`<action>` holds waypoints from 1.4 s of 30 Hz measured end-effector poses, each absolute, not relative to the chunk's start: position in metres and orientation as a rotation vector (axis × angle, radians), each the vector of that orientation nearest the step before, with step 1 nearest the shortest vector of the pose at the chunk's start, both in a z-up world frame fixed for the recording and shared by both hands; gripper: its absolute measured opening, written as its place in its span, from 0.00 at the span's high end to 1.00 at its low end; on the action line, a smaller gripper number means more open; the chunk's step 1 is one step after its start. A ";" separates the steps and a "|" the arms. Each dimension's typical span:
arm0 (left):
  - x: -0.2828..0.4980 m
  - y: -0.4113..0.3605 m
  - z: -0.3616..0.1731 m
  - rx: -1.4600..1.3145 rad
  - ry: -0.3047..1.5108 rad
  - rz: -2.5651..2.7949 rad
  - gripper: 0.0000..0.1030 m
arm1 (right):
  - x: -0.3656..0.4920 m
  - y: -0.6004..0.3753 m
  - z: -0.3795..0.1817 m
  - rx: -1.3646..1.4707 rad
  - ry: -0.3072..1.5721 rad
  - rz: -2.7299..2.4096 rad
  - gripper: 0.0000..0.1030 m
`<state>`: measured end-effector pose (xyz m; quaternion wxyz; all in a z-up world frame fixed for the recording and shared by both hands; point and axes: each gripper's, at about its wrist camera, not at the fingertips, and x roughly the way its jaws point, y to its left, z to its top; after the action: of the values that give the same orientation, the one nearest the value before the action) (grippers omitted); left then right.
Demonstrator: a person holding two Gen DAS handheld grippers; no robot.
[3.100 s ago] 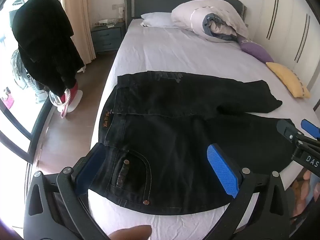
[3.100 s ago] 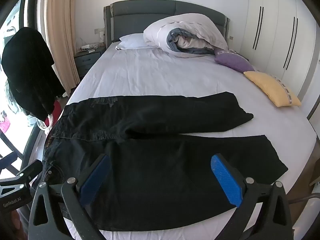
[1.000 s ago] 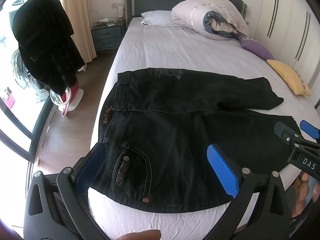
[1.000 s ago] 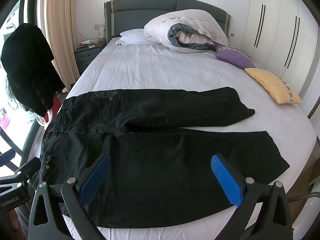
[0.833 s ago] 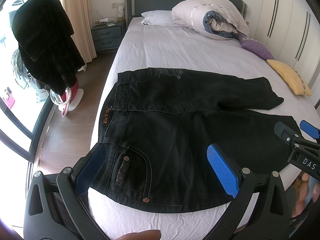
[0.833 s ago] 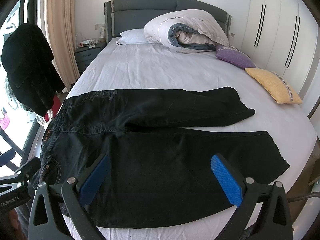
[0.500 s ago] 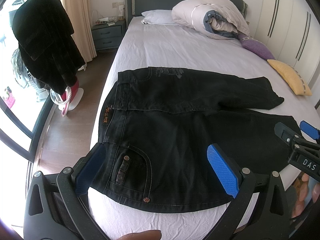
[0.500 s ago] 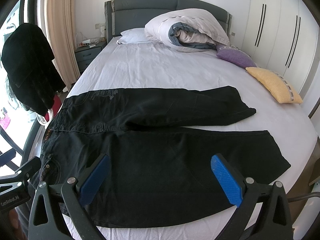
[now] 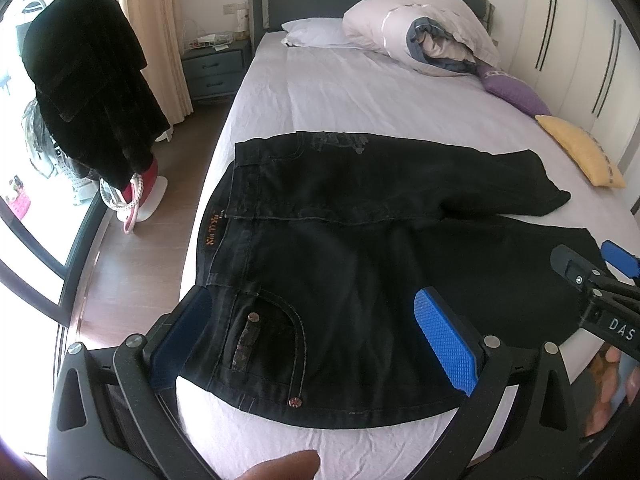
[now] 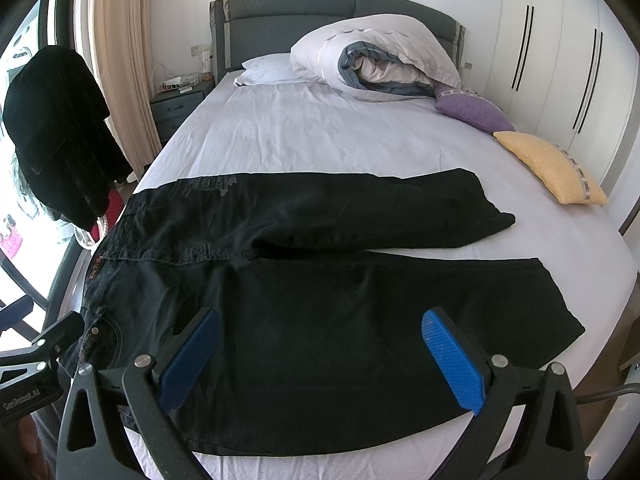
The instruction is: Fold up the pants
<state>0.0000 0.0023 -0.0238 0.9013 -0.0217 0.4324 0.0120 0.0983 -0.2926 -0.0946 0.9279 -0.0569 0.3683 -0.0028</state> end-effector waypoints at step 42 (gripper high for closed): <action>0.426 0.039 -0.126 0.336 1.333 -0.681 0.66 | 0.302 -0.320 -0.142 -0.177 0.934 0.626 0.28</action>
<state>0.4257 0.0386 -0.1265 0.7198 0.1520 0.6032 -0.3081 0.3023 -0.3201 -0.1422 0.8423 -0.0837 0.4423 0.2965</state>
